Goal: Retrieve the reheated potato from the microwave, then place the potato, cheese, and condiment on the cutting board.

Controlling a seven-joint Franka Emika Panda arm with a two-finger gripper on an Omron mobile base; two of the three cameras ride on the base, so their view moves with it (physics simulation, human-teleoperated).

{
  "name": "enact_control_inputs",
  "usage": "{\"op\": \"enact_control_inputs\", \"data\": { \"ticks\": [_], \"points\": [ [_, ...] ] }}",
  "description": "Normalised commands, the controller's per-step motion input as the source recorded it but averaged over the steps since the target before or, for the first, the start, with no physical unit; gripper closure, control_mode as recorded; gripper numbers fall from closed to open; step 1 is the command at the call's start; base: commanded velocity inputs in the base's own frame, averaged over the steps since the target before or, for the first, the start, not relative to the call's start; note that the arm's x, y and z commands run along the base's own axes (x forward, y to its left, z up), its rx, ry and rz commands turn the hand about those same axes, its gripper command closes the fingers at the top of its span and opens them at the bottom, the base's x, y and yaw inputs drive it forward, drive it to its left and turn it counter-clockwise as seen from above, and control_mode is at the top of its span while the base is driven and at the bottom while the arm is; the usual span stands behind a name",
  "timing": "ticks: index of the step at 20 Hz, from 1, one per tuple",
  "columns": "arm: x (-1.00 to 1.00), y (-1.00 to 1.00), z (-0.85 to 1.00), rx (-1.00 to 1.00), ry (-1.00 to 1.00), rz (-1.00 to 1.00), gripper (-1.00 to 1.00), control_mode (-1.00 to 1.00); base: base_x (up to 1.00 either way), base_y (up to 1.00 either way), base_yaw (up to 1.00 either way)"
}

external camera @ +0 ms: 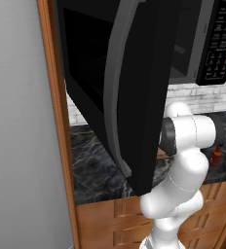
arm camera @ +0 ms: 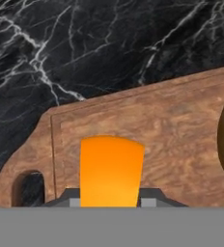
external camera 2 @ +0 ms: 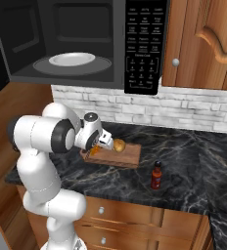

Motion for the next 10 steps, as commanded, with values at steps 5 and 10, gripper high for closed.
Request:
{"op": "enact_control_inputs", "data": {
  "ticks": [5, 10],
  "points": [
    [-0.12, -0.11, 0.03, 0.00, 0.00, 0.00, -1.00, -1.00, 0.00, 0.00, 0.00],
    [-0.45, -0.14, 0.31, 0.00, -0.02, 0.00, -1.00, -1.00, 0.00, 0.00, 0.00]
  ]
}}
